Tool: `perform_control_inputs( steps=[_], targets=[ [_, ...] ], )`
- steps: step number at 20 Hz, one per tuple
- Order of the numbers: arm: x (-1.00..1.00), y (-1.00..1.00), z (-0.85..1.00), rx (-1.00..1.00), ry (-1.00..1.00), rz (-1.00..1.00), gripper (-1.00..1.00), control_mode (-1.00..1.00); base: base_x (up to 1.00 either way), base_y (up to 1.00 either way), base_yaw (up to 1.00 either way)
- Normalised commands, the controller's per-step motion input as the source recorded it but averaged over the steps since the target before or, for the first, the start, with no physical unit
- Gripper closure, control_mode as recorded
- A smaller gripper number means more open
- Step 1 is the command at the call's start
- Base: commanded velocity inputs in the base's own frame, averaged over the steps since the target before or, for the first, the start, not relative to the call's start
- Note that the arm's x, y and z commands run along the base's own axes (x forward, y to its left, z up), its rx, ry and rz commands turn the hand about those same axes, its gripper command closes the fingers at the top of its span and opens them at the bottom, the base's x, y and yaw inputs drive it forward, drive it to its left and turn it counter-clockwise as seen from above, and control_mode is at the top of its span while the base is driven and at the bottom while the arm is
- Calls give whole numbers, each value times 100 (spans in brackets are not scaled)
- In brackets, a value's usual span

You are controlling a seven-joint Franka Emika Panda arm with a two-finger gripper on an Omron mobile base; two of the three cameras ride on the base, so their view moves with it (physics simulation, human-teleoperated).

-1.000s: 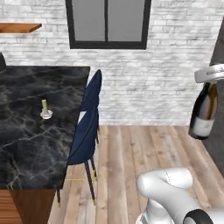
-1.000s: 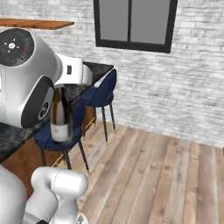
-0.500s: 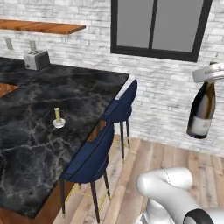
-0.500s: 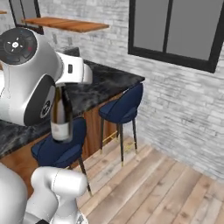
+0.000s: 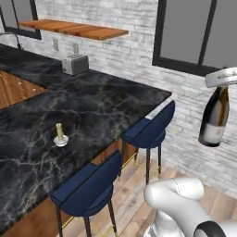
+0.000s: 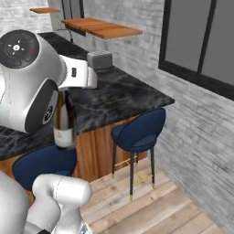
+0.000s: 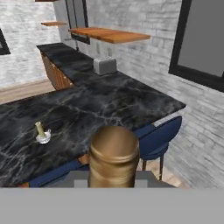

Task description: Get the candle and the wine from the cabinet and move them to the dining counter.

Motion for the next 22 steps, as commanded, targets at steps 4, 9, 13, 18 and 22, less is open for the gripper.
perform_control_inputs(
  steps=[4, 9, 13, 18, 22],
  targets=[
    [0, 0, 0, 0, 0, 0, 100, 100, 62, -81, 61],
    [0, 0, 0, 0, 0, 0, 100, 100, 59, -75, 61],
    [0, 0, 0, 0, 0, 0, 100, 100, 72, -71, 56],
    [0, 0, 0, 0, 0, 0, 100, 100, 46, -61, 34],
    [0, 0, 0, 0, 0, 0, 100, 100, 39, -44, 23]
  ],
)
